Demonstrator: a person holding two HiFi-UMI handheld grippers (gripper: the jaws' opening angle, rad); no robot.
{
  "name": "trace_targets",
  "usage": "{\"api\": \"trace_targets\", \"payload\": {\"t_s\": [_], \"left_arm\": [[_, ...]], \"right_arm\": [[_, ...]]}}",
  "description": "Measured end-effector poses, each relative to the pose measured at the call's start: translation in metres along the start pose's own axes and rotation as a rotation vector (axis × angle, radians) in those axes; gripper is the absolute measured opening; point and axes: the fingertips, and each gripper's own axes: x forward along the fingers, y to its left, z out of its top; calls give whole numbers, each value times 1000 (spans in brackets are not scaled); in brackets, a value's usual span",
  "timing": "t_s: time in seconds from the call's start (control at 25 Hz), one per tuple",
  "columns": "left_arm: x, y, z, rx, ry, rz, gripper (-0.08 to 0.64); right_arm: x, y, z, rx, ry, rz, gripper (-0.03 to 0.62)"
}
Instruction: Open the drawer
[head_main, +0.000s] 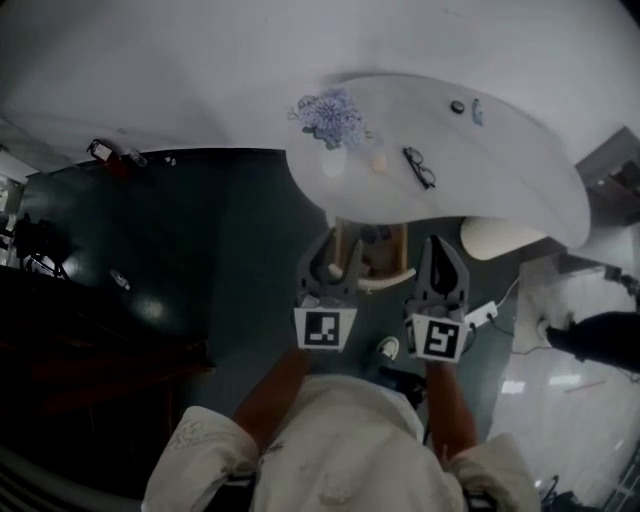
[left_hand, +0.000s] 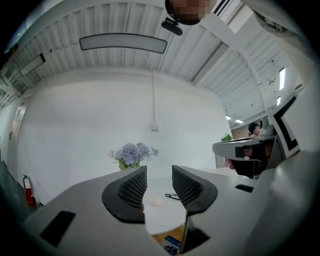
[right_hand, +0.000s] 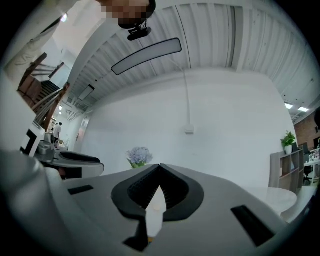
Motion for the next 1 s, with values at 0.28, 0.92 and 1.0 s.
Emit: {"api": "trace_targets", "payload": {"t_s": [0.28, 0.92, 1.0], "left_arm": [[1, 18, 41, 26, -25, -17, 155], [5, 11, 54, 50, -73, -17, 2], [6, 13, 54, 49, -73, -12, 2]], "right_arm": [[6, 17, 25, -27, -21, 25, 6], [5, 16, 29, -8, -12, 18, 6], [5, 16, 29, -8, -17, 19, 6]]}}
